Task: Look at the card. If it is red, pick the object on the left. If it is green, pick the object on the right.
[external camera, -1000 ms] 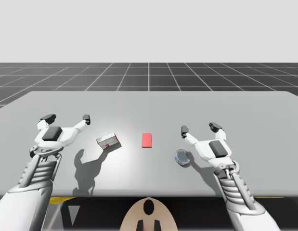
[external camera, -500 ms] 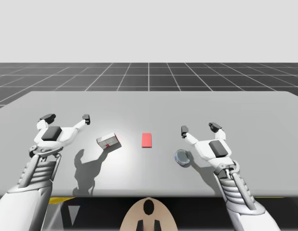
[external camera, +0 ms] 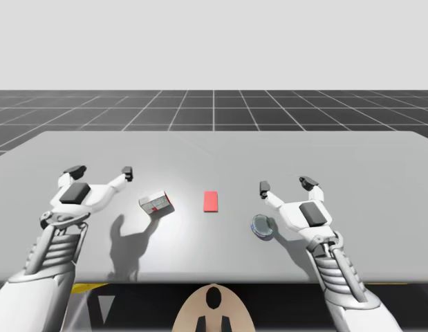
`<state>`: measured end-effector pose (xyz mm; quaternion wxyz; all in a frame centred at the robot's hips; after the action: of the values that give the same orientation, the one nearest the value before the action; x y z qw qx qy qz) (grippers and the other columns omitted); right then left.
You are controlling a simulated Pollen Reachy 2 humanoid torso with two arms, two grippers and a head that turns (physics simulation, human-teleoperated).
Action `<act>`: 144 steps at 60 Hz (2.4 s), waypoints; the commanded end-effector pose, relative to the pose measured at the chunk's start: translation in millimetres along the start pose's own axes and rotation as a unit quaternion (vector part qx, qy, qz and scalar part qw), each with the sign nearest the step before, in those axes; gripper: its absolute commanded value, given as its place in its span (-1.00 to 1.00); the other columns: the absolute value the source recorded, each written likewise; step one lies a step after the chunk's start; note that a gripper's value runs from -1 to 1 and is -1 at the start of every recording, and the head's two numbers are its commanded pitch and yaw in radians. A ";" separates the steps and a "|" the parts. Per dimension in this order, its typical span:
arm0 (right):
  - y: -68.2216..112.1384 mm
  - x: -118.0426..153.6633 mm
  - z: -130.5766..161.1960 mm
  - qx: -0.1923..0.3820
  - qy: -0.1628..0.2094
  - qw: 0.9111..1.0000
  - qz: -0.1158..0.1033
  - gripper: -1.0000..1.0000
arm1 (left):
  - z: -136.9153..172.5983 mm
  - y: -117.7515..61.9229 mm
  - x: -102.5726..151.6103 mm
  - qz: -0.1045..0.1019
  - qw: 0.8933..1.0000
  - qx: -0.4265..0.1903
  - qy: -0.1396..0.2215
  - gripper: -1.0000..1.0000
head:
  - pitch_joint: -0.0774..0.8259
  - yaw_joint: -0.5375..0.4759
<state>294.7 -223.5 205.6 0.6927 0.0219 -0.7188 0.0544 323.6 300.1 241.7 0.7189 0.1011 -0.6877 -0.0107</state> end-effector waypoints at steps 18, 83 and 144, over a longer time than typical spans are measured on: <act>4.8 -5.5 0.0 -0.002 0.008 1.000 -0.004 -1.00 | 78.9 4.3 27.1 0.048 0.975 -0.213 0.047 -1.00 | 0.66 0.71; 3.3 -4.1 -1.6 -0.001 0.002 1.000 -0.004 -1.00 | 25.7 -27.7 -71.3 0.021 0.942 -0.300 0.149 -1.00 | 0.63 0.73; 1.8 -2.4 -1.0 -0.001 0.001 1.000 -0.006 -1.00 | 5.6 -53.8 -79.5 0.006 0.937 -0.314 0.153 1.00 | 0.26 0.71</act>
<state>296.1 -224.1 204.3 0.6925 0.0213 -0.7191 0.0535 323.6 259.2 158.8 0.8072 -0.1303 -0.5375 -0.2061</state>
